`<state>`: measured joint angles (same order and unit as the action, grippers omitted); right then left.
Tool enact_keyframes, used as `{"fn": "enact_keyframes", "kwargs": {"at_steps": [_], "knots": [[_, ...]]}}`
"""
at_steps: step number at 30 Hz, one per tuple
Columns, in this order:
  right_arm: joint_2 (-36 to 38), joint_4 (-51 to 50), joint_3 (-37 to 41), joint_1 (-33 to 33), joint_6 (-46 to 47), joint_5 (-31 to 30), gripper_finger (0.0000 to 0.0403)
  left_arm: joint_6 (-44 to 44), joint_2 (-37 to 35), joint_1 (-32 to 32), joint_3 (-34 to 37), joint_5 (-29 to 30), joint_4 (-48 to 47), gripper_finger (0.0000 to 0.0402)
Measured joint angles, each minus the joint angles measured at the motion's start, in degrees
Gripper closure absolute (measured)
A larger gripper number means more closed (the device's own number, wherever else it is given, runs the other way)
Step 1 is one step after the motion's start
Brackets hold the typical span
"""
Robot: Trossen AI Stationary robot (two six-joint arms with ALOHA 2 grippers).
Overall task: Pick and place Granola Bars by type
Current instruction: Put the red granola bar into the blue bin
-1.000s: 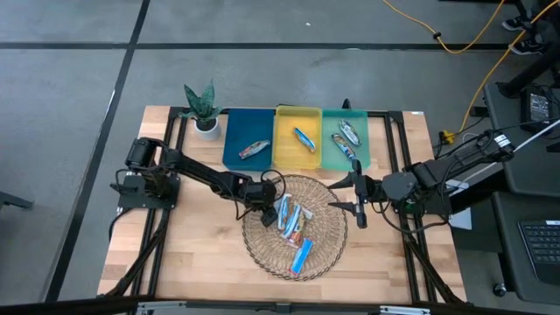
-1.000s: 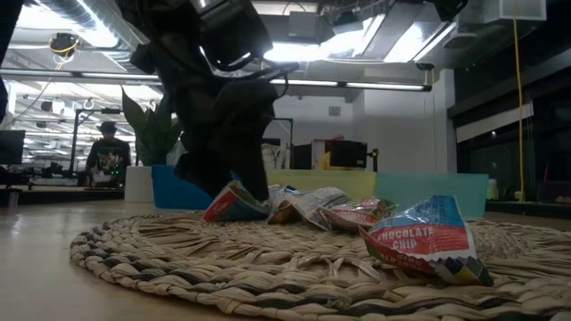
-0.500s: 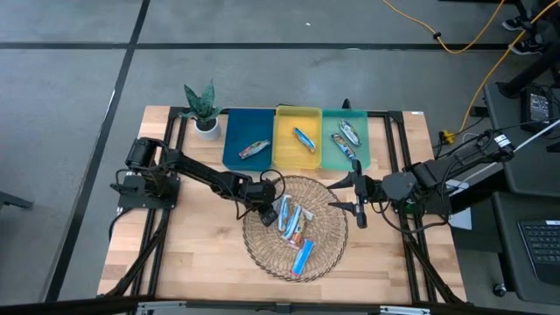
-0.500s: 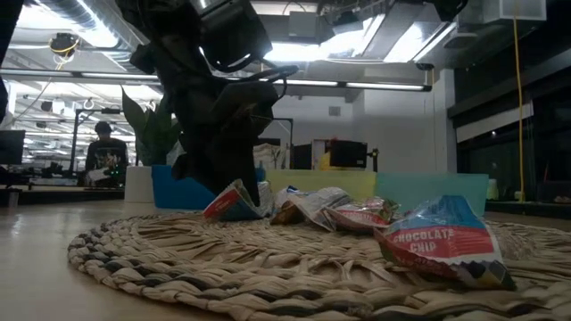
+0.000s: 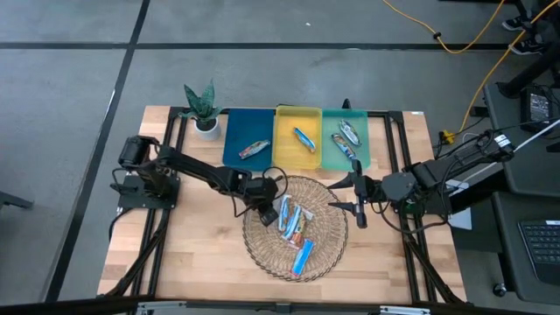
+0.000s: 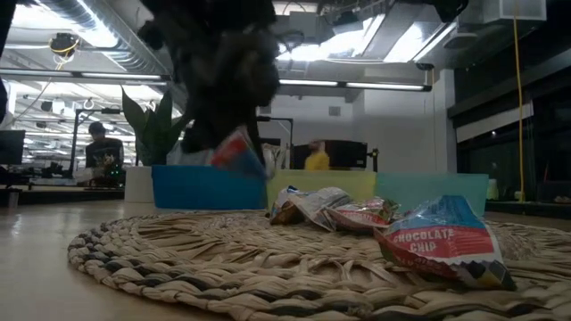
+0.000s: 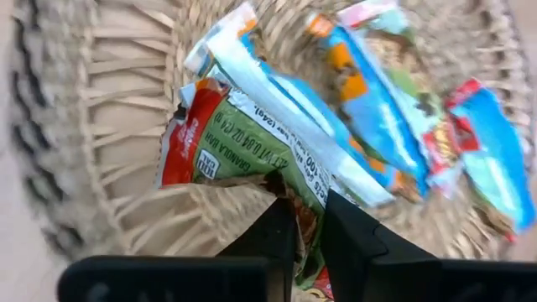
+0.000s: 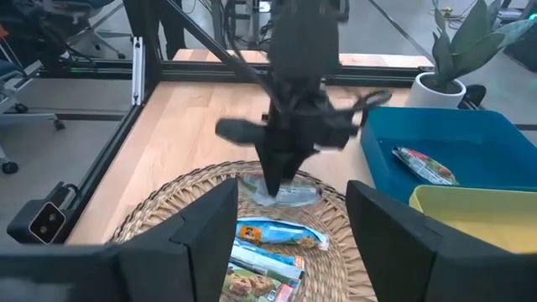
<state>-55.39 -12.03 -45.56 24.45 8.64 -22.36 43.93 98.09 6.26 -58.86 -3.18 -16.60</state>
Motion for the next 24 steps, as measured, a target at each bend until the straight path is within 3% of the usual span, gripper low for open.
{"fn": "enact_keyframes", "kwargs": {"at_steps": [5, 16, 24], "knots": [[-0.01, -0.13, -0.02, 0.0, -0.06, -0.01, 0.0179, -1.99, -5.66, 0.02, -2.27, 0.98, -4.69, 0.0366], [0.01, 0.2, -0.02, -0.02, -0.2, -0.08, 0.0179, -4.22, -23.65, 0.02, -2.92, 11.38, -7.72, 0.0366], [0.01, 0.25, -0.02, -0.01, -0.32, -0.49, 0.0179, -9.61, -33.17, 0.13, -2.92, 15.19, -10.31, 0.0368]]}}
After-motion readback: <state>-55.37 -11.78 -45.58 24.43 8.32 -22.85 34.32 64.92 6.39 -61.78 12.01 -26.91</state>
